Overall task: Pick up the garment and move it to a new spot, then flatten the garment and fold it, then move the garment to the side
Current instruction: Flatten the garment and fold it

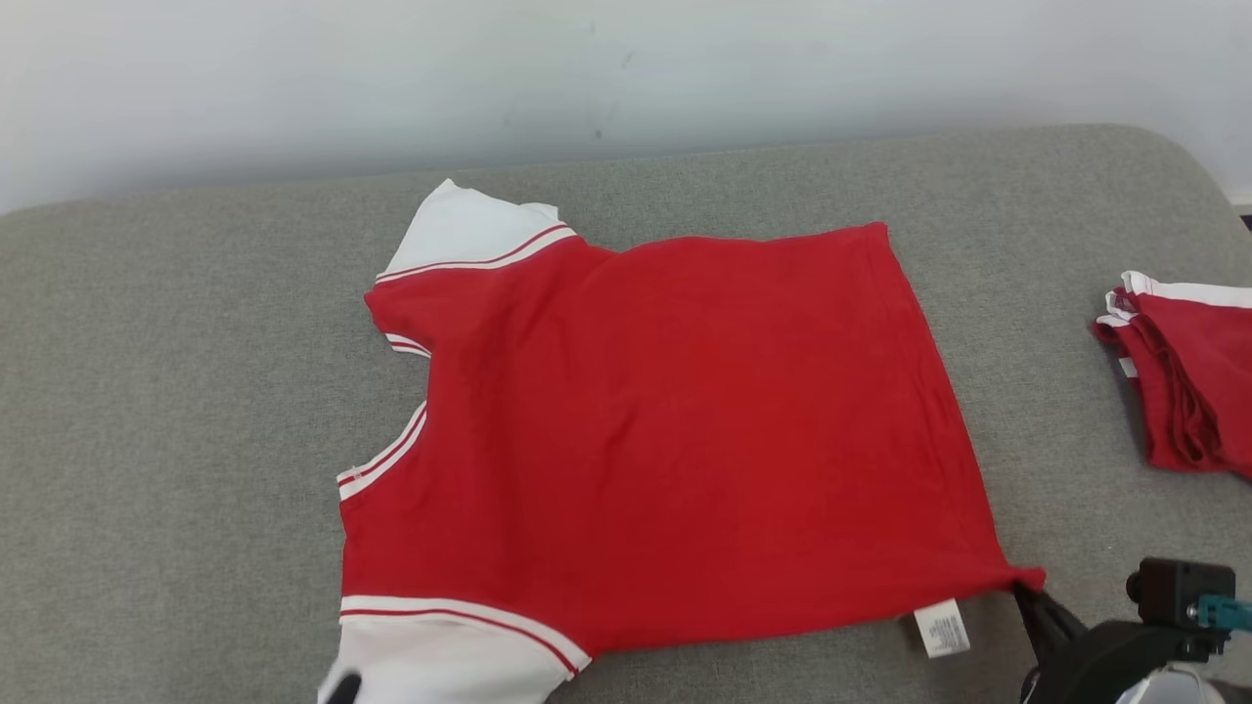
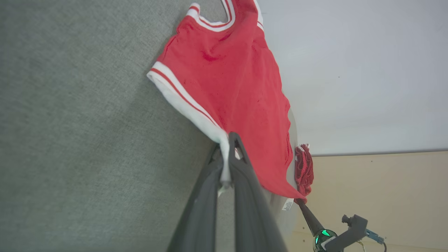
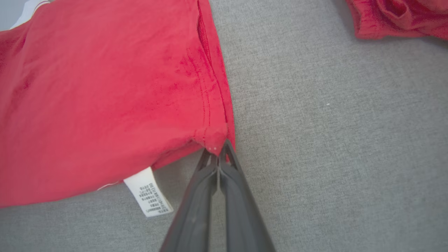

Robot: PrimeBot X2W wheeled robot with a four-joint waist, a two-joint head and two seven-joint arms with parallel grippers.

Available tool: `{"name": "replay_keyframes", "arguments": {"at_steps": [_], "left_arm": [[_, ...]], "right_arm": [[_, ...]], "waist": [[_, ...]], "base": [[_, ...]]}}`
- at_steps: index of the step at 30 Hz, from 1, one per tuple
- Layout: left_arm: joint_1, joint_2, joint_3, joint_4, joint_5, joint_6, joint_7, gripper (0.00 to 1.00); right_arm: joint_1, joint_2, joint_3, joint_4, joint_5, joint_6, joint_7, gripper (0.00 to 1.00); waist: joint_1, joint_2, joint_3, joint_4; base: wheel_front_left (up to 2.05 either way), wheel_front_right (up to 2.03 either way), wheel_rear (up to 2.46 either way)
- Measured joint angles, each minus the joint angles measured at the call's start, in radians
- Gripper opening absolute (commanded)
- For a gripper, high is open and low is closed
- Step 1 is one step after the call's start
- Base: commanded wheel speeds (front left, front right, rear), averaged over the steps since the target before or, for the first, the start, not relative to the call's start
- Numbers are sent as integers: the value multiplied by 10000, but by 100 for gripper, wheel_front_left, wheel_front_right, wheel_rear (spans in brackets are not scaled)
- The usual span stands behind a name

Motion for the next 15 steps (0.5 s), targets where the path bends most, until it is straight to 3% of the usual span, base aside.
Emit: {"name": "replay_keyframes", "arguments": {"at_steps": [6,15], "left_arm": [[-1364,-347,-75,192,800,-341,-922,0],[-4102,-871,-683,2510,3486,-658,-3200,0]], "right_arm": [[-550,-142,165,176,-13,0,-439,0],[-1817,-98,330,1058,-261,0,-1352,0]], "waist": [[0,0,68,4],[2,1,493,2]], "base": [[0,0,0],[0,0,0]]}}
